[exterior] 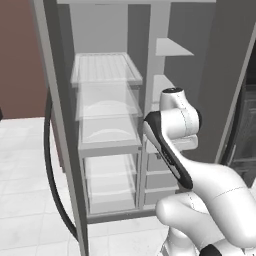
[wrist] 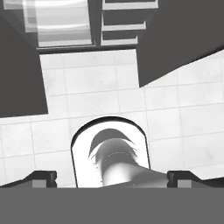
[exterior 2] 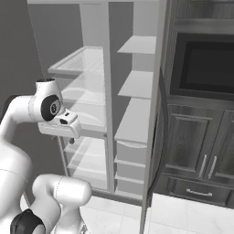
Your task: Place one of the steaks on the plate and the other in the bowl. Then place the bowl in the fridge.
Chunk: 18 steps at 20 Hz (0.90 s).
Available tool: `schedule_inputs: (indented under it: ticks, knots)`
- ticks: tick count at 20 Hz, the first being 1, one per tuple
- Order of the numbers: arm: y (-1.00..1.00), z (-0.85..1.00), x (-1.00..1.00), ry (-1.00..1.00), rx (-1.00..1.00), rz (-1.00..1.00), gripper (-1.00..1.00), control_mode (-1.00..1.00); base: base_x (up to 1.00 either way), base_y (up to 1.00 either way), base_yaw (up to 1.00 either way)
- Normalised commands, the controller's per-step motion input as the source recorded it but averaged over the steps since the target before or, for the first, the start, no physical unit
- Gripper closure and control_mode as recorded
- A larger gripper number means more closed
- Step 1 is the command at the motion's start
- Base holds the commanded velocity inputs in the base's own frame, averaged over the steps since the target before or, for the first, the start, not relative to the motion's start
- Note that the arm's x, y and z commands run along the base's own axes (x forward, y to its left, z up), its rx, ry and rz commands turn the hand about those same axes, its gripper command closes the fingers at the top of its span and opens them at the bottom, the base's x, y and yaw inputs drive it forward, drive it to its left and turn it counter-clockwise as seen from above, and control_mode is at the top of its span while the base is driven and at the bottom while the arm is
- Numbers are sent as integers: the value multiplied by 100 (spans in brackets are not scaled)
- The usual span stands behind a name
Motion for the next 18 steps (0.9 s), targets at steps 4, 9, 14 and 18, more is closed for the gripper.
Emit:
schedule_inputs:
  ticks: [4,9,14,18]
  knots:
    - [0,0,0,0,0,0,-100,100,-6,57,-26]
    - [0,0,0,0,0,0,-100,100,0,73,-46]
    - [0,0,0,0,0,0,-100,100,-7,-7,-35]
    - [0,0,0,0,0,0,-100,100,-74,-1,-47]
